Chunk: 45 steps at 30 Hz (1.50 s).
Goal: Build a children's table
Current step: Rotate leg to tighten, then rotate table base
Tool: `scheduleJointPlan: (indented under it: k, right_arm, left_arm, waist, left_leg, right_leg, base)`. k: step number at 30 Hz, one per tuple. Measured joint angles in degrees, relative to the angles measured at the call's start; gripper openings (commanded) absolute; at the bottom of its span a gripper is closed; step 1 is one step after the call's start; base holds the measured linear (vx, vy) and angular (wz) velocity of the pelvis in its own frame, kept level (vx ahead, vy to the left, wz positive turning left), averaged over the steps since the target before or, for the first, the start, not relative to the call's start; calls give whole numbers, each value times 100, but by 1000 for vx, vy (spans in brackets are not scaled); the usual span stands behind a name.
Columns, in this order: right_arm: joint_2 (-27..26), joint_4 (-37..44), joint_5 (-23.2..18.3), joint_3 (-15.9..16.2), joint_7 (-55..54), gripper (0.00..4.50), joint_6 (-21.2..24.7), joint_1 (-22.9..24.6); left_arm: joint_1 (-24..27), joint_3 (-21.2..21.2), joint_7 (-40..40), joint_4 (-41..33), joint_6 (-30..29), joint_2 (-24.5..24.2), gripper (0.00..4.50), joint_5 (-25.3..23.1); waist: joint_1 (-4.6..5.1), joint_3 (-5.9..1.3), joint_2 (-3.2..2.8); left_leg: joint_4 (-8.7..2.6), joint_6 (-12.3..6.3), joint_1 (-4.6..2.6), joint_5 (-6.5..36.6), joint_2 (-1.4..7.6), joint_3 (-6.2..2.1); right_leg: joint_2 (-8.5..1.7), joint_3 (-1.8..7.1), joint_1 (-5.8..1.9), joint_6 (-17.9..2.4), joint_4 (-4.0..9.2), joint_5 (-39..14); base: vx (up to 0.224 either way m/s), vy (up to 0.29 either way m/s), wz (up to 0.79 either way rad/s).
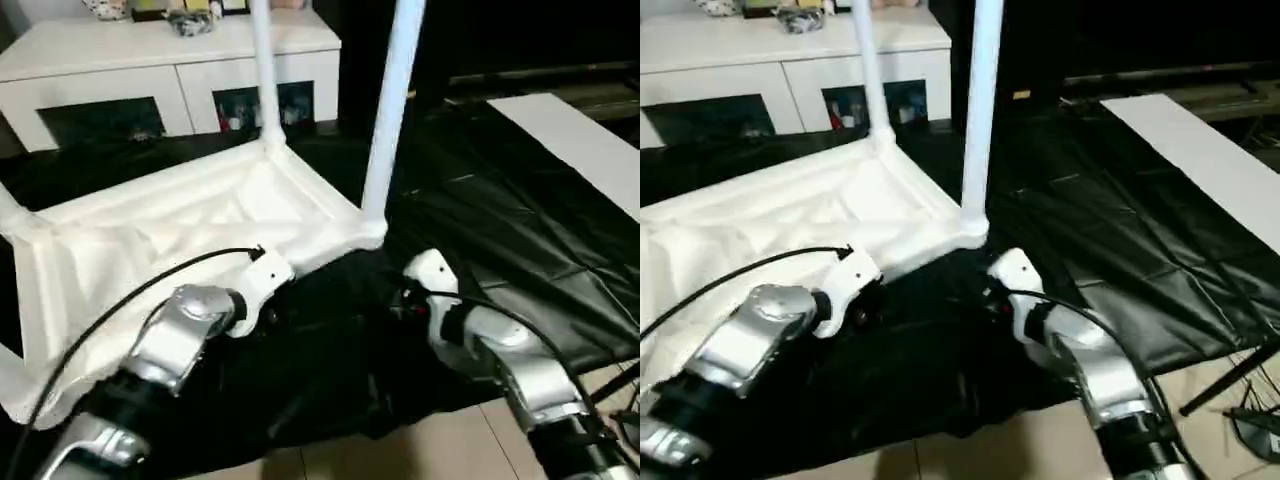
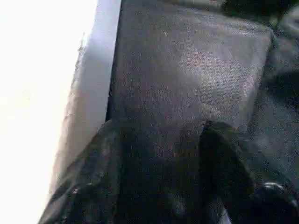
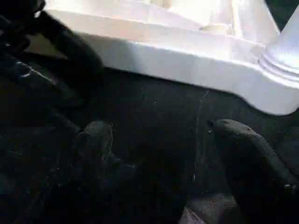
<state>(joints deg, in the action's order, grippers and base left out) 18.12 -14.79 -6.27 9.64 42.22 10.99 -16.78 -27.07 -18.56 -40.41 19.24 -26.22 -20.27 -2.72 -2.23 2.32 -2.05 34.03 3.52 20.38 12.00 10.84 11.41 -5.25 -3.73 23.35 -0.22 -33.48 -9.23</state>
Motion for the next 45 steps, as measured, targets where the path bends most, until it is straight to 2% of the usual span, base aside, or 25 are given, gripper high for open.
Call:
scheduleJointPlan:
  k: [1, 8, 15, 17, 19, 22, 25, 28, 31, 36, 40, 45]
  right_arm:
    - [-1, 0, 3, 0, 4, 371, -3, 0]
    - [-18, -7, 16, -1, -45, 371, -29, -7]
    - [-63, -6, 39, 3, -68, 371, -44, -5]
    - [-72, -6, 40, 3, -95, 371, -47, -3]
    - [-92, -5, 41, 3, -136, 371, -55, 1]
    - [-126, -4, 41, 2, -191, 371, -60, 20]
    - [-172, 0, 40, 3, -203, 371, -75, 34]
    - [-250, 24, 18, 2, -204, 371, -153, 56]
    - [-254, 25, 0, -13, -220, 371, -160, 79]
    - [-316, 67, -13, -4, -228, 371, -167, 119]
    - [-325, 68, -18, -5, -229, 371, -173, 157]
    - [-335, 68, -21, -6, -226, 371, -183, 161]
  left_arm:
    - [-45, 0, 64, 72, 63, 70, 350, -20]
    - [-324, 2, 793, 828, 776, 556, 399, -165]
    - [-340, 83, 1938, 1335, 1752, 698, 442, -520]
    - [-303, 228, 2299, 1354, 2086, 677, 442, -607]
    - [-226, 621, 2570, 1287, 2391, 668, 442, -529]
    - [191, 1141, 2304, 770, 2668, 765, 442, 61]
    - [657, 1319, 1581, 317, 2704, 920, 442, 791]
    - [1750, 1440, -64, -947, 2481, 792, 442, 2445]
    - [2179, 1596, -743, -1404, 2363, 528, 442, 3145]
    - [2818, 2193, -1399, -1613, 2268, 139, 442, 3580]
    - [3431, 3053, -1669, -1418, 2249, -295, 442, 4122]
    - [4015, 3951, -2019, -1085, 2213, -753, 442, 4487]
  waist:
    - [-4, 0, 0]
    - [-47, 0, 0]
    - [3, 3, 2]
    - [21, 4, 1]
    - [21, 1, -3]
    - [-22, -2, -8]
    - [-87, -3, -9]
    - [-126, -3, -9]
    - [-149, 4, -21]
    - [-101, 18, -53]
    - [-29, 34, -71]
    - [-1, 35, -73]
  left_leg:
    - [1, 0, 3, 0, 0, 0]
    - [20, -5, 25, -2, 1, -2]
    - [21, -5, 30, -2, 5, -9]
    - [21, -4, 39, -2, 6, -12]
    - [20, -5, 58, -2, 7, -15]
    - [21, -5, 58, -1, 6, -15]
    - [25, -15, 73, -3, 4, -10]
    - [26, -24, 81, -2, 8, -3]
    - [25, -8, 67, 3, 13, -1]
    - [27, -4, 29, 4, 10, 2]
    - [22, -2, -4, 4, 10, -9]
    - [19, -1, -9, 5, 9, -9]
  right_leg:
    - [0, 0, 0, -10, 0, 6]
    - [-2, -3, 7, -16, 7, 9]
    - [1, -9, 11, -15, 8, 10]
    - [3, -11, 12, -15, 8, 10]
    - [3, -15, 12, -14, 8, 9]
    - [1, -15, 15, -10, 18, 5]
    - [-2, -13, 40, -12, 22, 6]
    - [-1, -11, 65, -22, 5, 0]
    - [0, -13, 60, -23, -20, -7]
    - [-1, -1, 43, 2, -52, -21]
    - [4, -2, 27, 3, -61, -20]
    - [7, 2, 22, 4, -58, -20]
  base:
    - [0, 0, 0]
    - [0, 0, 0]
    - [0, 0, 0]
    - [0, 0, 0]
    - [0, 0, 0]
    - [0, 0, 0]
    - [0, 0, 0]
    - [0, 0, 0]
    - [0, 0, 0]
    - [0, 0, 0]
    - [0, 0, 0]
    - [0, 0, 0]
